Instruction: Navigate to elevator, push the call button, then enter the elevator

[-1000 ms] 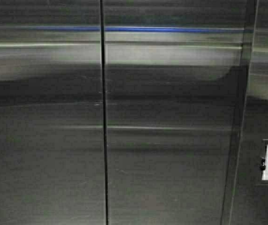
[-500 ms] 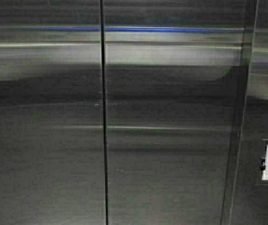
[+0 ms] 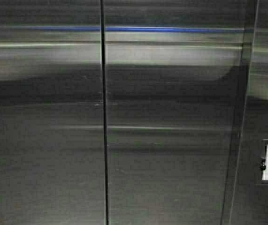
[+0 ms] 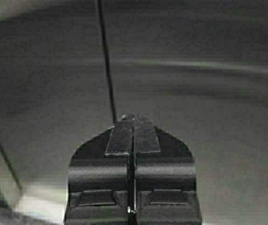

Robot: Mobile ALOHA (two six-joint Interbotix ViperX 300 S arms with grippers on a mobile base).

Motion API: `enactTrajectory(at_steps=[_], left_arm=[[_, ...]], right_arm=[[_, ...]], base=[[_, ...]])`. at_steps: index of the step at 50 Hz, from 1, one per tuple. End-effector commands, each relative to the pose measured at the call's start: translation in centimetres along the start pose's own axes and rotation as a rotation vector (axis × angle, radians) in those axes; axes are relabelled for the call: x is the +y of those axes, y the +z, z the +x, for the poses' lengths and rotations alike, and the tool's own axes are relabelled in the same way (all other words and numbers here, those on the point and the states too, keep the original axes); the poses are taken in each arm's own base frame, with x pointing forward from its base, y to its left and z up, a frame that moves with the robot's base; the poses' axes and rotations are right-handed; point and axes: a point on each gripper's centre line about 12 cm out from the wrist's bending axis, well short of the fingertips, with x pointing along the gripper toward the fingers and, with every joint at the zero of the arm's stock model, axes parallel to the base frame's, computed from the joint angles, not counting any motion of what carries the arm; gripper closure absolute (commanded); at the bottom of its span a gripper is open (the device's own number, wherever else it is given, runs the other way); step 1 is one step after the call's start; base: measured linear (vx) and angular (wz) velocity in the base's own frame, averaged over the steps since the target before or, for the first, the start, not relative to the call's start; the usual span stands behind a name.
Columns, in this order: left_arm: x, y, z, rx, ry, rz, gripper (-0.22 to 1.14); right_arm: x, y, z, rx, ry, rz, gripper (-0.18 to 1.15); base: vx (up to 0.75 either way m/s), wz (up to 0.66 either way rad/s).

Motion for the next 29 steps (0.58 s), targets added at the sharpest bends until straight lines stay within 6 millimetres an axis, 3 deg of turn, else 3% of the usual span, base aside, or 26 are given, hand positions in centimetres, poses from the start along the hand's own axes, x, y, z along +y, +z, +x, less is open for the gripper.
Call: enactTrajectory(at_steps=[1,29], left_arm=[[-0.02,0.39,0.15,-0.014,-0.002,-0.002,0.89],[-0.02,0.39,0.15,-0.014,-0.002,-0.002,0.89]], right_arm=[[0.07,0.78,-0.01,-0.027,0.003,-0.004,0.91],[0.06,0.70,-0.02,-0.024,0.003,-0.004,0.91]], base=[[0.00,0.00],[0.00,0.00]])
